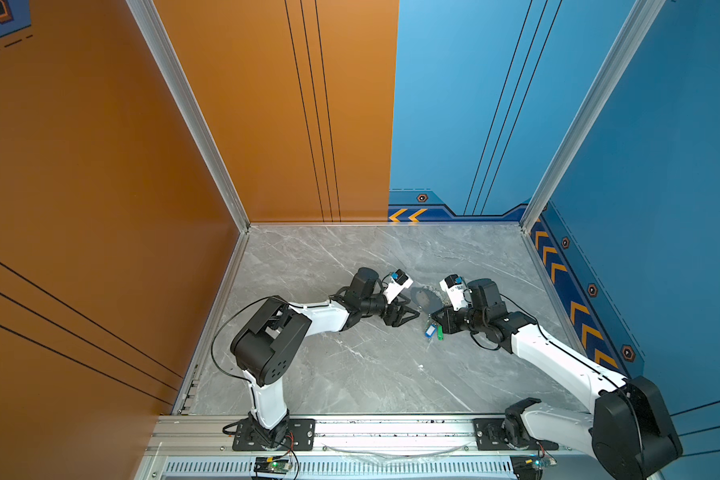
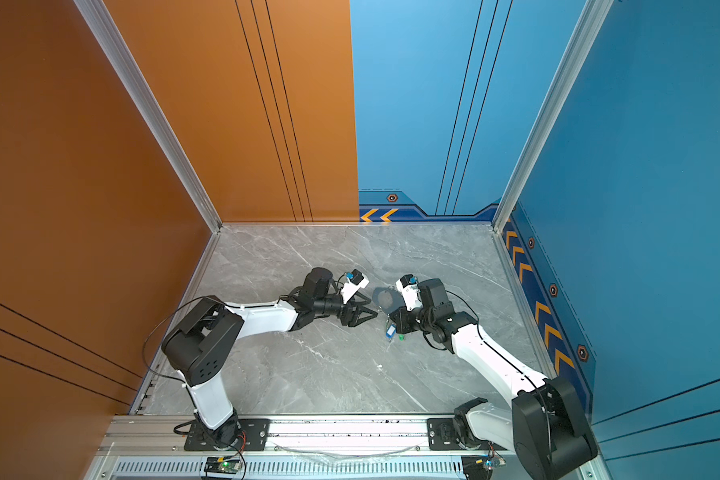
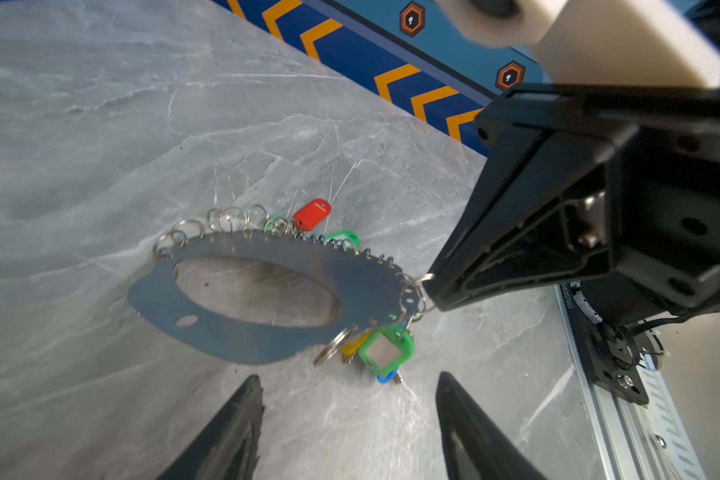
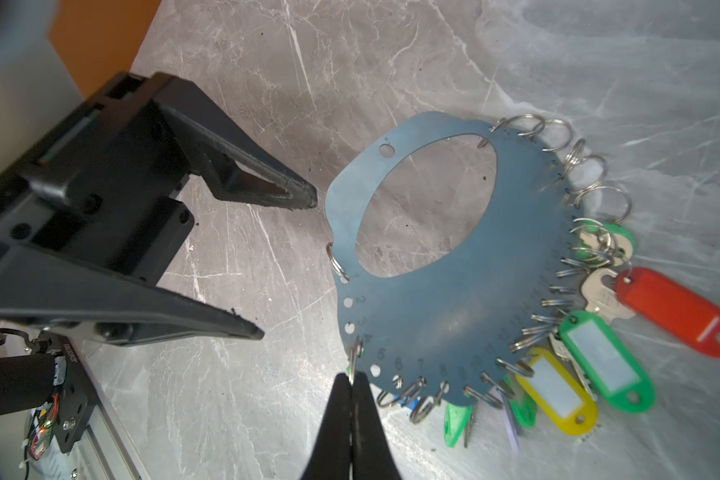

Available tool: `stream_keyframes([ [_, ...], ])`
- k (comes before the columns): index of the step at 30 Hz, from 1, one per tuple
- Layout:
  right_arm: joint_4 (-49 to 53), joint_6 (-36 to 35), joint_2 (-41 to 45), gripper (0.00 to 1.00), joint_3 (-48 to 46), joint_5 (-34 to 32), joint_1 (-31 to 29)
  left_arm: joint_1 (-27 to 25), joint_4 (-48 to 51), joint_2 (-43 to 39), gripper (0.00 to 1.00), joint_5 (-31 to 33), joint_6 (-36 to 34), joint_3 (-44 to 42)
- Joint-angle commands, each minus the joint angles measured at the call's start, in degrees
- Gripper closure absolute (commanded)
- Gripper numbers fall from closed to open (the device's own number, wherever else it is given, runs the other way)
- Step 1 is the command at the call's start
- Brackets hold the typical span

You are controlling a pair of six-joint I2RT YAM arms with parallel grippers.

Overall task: Remove the keys from the keyring
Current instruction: 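Lift the plate edge with the right gripper while the left gripper approaches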

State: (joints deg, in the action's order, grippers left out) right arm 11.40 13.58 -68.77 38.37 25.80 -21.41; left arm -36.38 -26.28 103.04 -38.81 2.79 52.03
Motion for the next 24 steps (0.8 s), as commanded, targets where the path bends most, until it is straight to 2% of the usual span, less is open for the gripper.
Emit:
stream_keyframes([
  [1,-1.6,0.5,-0.3,0.97,0.5,2.6,0.4,0.2,-1.8,-4.3,0.33,2.6,3.2,-2.0],
  [6,-1.9,0.2,-1.5,0.97,1.0,4.5,0.4,1.1,-1.8,-4.8,0.32,-1.0,9.6,-2.5],
  [10,-1.9,-0.1,-1.7,0.97,1.2,4.8,0.2,1.5,-1.8,-2.4,0.37,-2.6,22.4,-0.7],
  [12,-1.7,-0.2,-1.7,0.97,1.2,4.8,0.1,1.1,-1.8,-2.1,0.42,-3.8,26.8,-0.4],
  [16,-1.9,-0.8,-2.1,0.97,1.1,4.4,-0.7,-0.3,-1.8,-3.6,0.43,-3.3,33.4,-1.7],
  [21,-1.7,-1.4,-2.6,0.97,1.4,3.1,-1.5,-0.3,-1.8,-2.4,0.44,-4.9,49.2,-2.0],
  [24,-1.9,-1.9,-2.3,0.97,1.4,1.6,-2.2,-0.8,-1.8,-2.6,0.44,-3.4,55.2,-2.9],
])
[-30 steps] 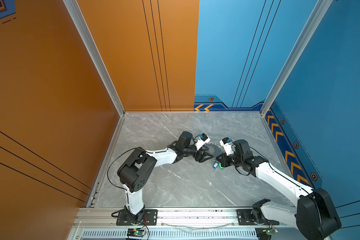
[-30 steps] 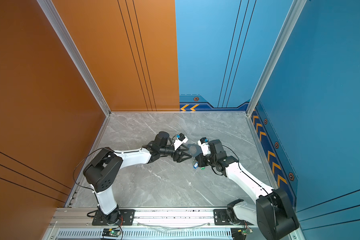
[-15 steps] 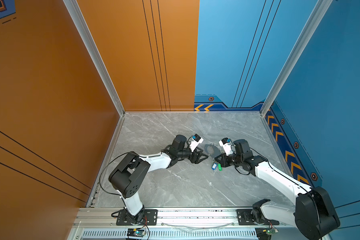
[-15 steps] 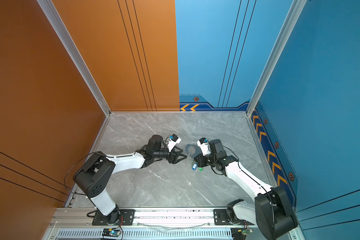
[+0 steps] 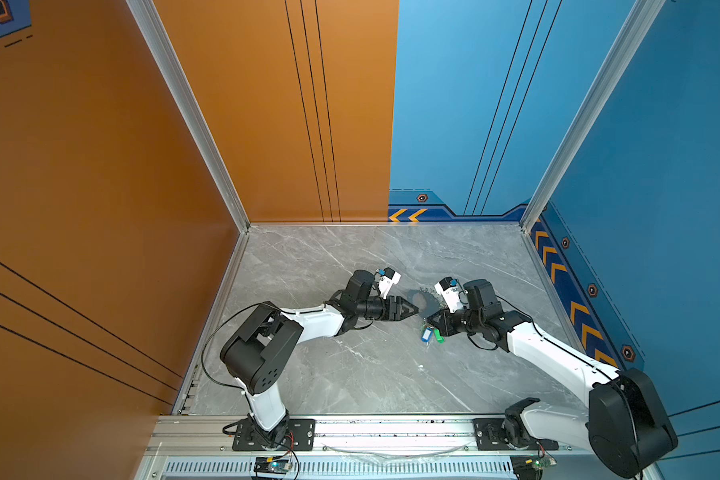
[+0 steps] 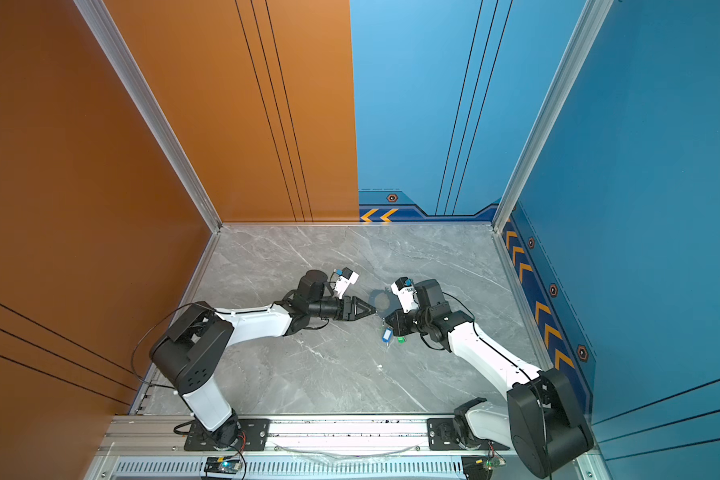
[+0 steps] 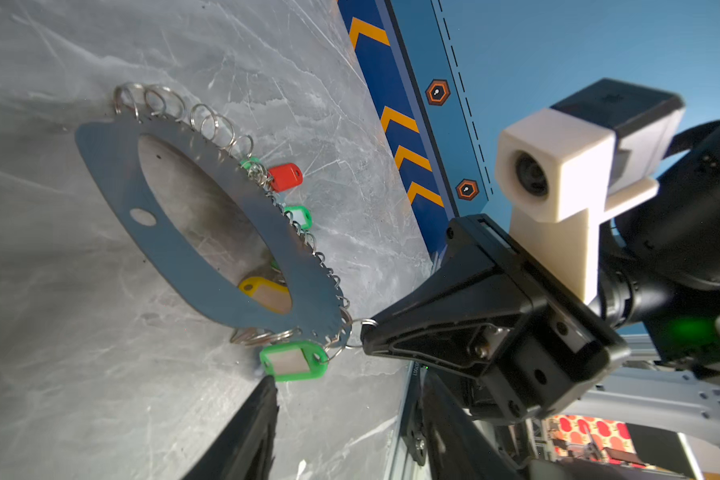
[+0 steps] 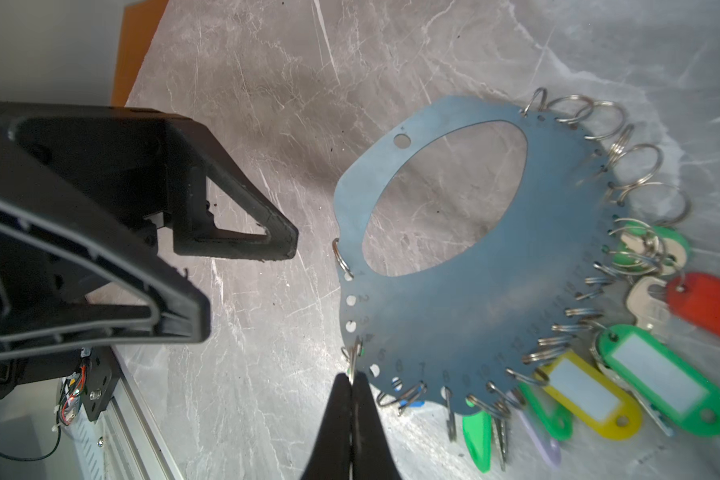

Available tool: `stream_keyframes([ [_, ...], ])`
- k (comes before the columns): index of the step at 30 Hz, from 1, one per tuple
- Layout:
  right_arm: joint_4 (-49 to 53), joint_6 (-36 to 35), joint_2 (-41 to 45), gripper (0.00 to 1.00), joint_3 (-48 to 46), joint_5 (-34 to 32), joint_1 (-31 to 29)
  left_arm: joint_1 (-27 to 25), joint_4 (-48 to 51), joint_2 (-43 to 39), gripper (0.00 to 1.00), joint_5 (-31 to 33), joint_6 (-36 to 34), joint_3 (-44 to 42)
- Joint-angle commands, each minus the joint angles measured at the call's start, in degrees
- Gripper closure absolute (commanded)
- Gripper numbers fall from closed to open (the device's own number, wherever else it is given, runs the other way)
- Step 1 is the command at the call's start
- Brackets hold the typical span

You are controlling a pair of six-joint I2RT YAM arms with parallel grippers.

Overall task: Remove the keys from the keyring
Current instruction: 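Lift the plate edge with the right gripper while the left gripper approaches, then raise the plate upright with the right gripper while the left gripper closes in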

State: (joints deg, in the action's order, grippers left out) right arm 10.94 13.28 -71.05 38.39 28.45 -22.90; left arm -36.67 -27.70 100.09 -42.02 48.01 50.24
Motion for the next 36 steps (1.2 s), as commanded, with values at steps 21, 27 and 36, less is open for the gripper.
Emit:
stream_keyframes([
  [21,-11.2,-6.4,7.3,0.98,-4.5,-17.7,-7.9,-1.3,23.9,-11.0,0.44,15.7,-20.0,4.6],
  [27,-18.7,-3.0,6.8,0.98,-5.4,-13.8,-7.4,-0.1,18.0,-10.3,0.43,14.5,-13.5,2.5],
  [36,-29.3,2.9,4.8,0.99,-5.6,-4.6,-4.4,0.9,9.3,-8.6,0.39,14.8,-2.1,3.3],
])
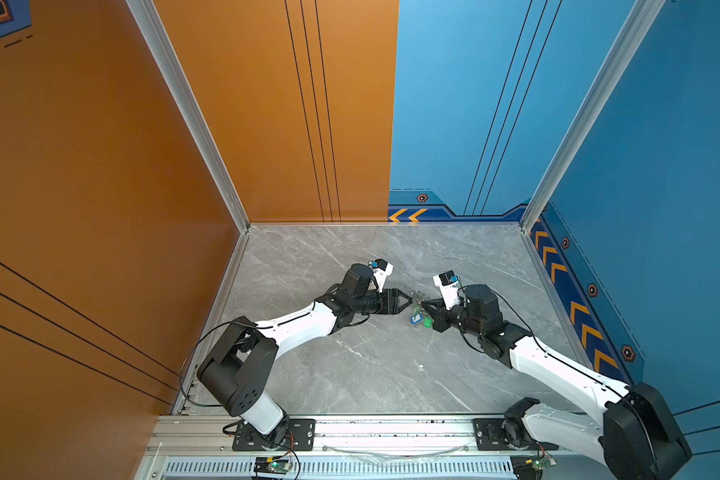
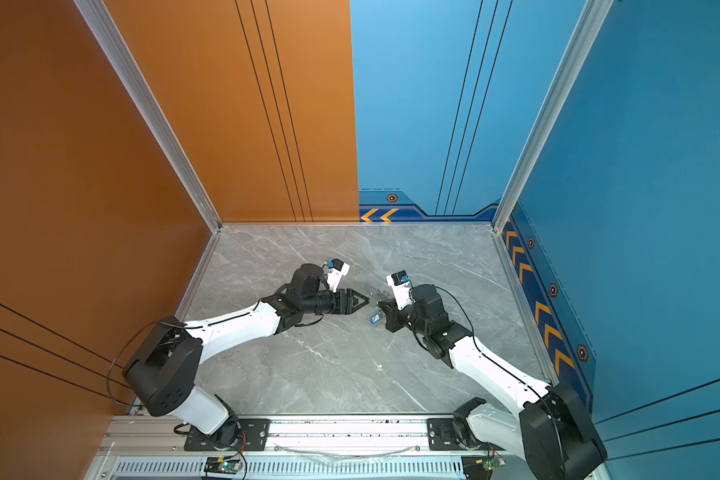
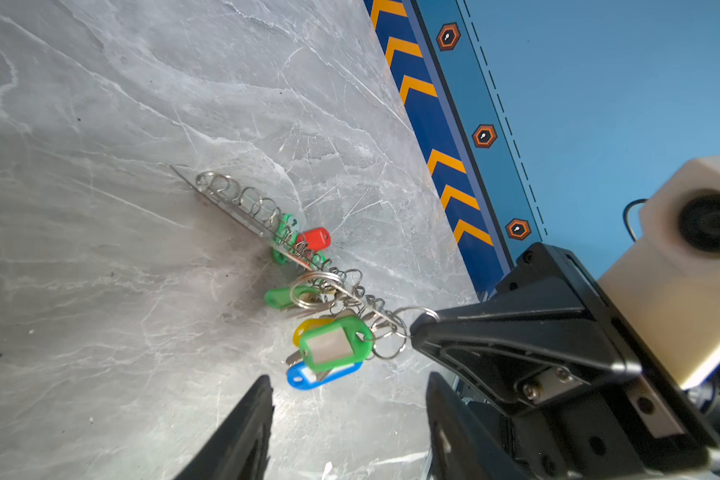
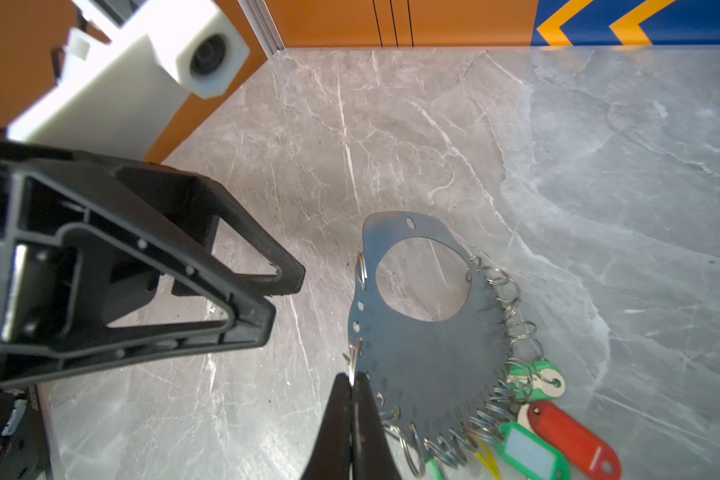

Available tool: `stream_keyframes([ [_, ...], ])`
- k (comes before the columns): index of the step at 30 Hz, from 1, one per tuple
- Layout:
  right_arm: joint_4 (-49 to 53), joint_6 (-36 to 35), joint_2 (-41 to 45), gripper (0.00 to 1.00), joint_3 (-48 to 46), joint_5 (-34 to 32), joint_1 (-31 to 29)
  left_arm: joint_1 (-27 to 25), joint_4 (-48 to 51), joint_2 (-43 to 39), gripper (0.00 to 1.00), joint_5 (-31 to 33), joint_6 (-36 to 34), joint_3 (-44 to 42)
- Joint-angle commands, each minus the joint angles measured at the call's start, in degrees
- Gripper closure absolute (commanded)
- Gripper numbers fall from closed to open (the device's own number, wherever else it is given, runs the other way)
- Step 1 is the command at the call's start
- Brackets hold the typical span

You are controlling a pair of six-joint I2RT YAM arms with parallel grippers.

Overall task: Remove the keys from the keyring
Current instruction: 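Raise the plate upright with the right gripper while the left gripper closes in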

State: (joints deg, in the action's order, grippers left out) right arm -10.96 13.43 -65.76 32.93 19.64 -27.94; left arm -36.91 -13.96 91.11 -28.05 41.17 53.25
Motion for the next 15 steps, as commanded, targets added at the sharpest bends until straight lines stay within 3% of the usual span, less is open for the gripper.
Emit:
stream_keyframes([
  [1,-7.7,2.9,-0.4,0.99,0.1,4.8,0.8,1.2,-5.2,0.3,0.38,1.2,5.4,0.5],
  [6,-7.0,3.1,0.1,1.0,2.0,8.9,2.7,1.6,-6.1,-0.7,0.39,3.9,6.6,1.9],
  [15,-9.4,7.5,-3.1,1.0,4.3,20.6,6.9,1.9,-6.1,-3.6,0.43,1.7,6.1,1.1],
])
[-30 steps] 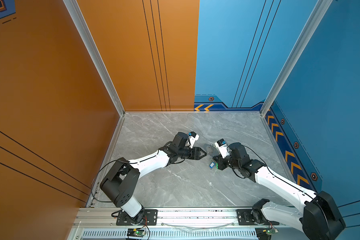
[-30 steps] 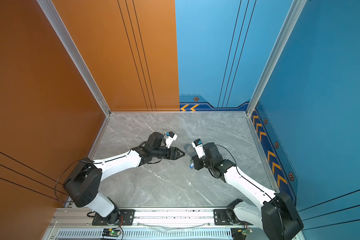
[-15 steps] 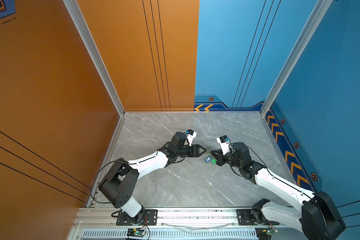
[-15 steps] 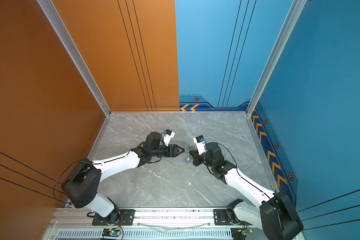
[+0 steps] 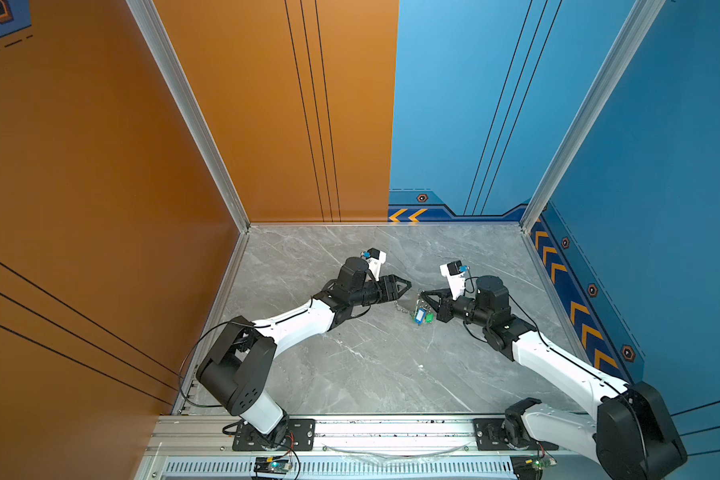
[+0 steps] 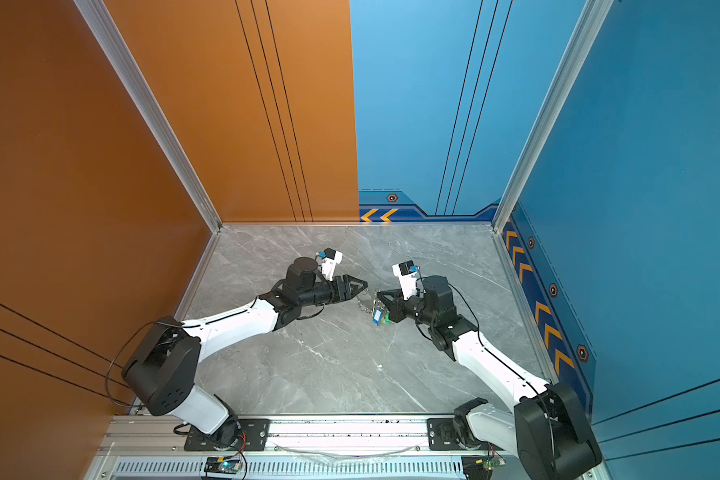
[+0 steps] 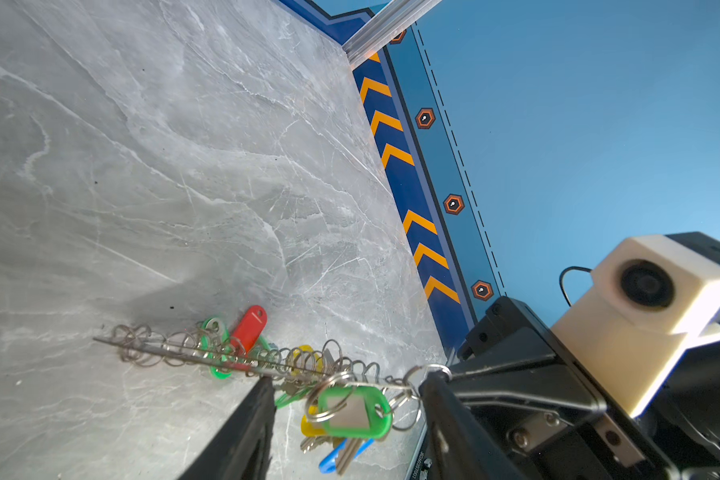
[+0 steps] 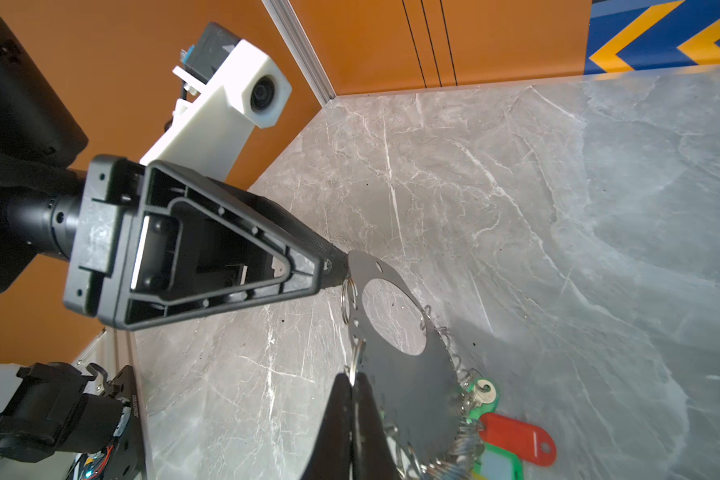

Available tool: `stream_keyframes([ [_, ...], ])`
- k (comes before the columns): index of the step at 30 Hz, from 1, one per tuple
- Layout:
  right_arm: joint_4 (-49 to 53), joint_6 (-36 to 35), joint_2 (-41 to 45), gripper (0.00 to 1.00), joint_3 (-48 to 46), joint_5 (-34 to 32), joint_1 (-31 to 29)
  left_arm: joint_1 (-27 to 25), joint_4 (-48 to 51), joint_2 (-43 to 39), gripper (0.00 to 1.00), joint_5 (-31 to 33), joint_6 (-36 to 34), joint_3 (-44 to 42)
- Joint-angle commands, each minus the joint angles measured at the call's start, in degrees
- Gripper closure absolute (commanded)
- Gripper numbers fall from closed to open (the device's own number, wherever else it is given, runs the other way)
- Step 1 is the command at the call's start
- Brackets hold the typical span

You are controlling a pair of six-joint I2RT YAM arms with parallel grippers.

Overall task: Remove the keys from the keyring
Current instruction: 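Raise the plate upright with the right gripper while the left gripper closes in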

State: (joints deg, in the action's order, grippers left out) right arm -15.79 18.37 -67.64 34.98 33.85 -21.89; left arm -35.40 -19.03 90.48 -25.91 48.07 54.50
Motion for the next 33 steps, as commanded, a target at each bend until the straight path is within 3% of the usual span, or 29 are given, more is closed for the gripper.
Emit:
stream_keyframes([
  [1,-5.1,3.1,-1.7,1.0,2.5,7.6,1.2,0.6,-0.9,-3.8,0.43,-0.8,-2.2,-0.6],
  [9,-4.0,4.1,-5.3,1.0,6.0,14.2,3.0,3.4,5.1,-12.2,0.43,0.1,-13.7,-4.6],
  [13,-3.9,4.9,-7.8,1.0,7.7,17.9,3.4,3.9,11.1,-11.0,0.43,-6.8,-21.6,-1.5],
  [17,-6.5,7.4,-9.8,1.0,8.4,20.8,3.4,5.1,10.9,-7.8,0.45,-15.1,-25.7,0.7],
  [22,-11.5,11.1,-11.1,1.0,8.2,22.3,3.3,5.7,5.2,-4.1,0.48,-20.9,-24.7,1.7],
  [33,-16.8,14.7,-13.8,1.0,8.1,22.7,2.2,3.9,-0.9,-2.0,0.61,-20.9,-21.4,2.2],
])
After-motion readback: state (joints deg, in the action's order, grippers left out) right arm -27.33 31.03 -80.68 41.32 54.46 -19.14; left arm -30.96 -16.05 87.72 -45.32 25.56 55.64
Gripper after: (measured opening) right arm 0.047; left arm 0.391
